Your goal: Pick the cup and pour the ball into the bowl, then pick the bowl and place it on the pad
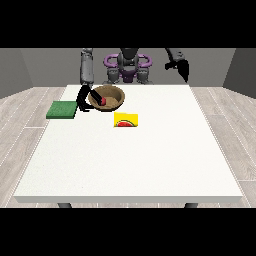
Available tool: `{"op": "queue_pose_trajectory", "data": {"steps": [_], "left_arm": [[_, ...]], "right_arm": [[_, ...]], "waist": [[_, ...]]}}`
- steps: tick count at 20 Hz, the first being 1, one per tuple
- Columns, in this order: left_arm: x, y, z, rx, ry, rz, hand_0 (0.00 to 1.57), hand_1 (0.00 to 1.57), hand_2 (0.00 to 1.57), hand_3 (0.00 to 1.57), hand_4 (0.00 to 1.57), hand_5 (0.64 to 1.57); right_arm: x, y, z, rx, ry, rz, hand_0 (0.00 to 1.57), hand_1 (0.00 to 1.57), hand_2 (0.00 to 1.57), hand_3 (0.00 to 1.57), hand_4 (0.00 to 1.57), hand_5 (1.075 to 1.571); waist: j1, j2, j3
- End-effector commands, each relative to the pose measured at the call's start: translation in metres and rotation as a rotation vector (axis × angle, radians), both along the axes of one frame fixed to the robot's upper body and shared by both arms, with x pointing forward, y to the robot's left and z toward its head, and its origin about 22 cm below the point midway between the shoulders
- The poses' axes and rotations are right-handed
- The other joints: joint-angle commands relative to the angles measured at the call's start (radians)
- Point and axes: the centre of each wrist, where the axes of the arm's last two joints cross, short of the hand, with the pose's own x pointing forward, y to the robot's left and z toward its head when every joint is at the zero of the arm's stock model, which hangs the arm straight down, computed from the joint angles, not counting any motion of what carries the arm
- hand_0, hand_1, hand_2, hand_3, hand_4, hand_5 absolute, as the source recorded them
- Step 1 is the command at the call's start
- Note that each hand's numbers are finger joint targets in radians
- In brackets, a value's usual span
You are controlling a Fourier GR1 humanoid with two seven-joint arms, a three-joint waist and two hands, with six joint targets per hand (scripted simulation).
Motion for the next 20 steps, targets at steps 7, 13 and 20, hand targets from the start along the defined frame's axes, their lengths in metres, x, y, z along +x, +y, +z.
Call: {"op": "queue_pose_trajectory", "data": {"steps": [7,13,20], "left_arm": [[-0.037,0.063,-0.067,-0.009,0.184,0.191,0.00,0.00,0.00,0.00,1.01,1.407],[-0.030,0.068,-0.046,-0.007,0.130,0.168,0.00,0.00,0.00,0.00,1.02,1.424],[-0.023,0.083,-0.015,-0.050,0.034,0.108,0.00,0.00,0.00,0.00,1.25,1.503]], "right_arm": [[0.054,0.006,0.081,0.009,0.229,0.057,1.57,1.57,1.57,0.78,0.82,1.568],[0.037,-0.048,0.092,0.057,0.167,0.014,1.57,1.57,1.57,0.73,0.78,1.571],[0.007,-0.152,0.120,0.007,0.064,-0.064,1.57,1.57,1.57,0.22,0.88,1.570]], "waist": [[-0.191,-0.191,0.0177],[-0.169,-0.124,0.0186],[-0.092,-0.018,0.0198]]}}
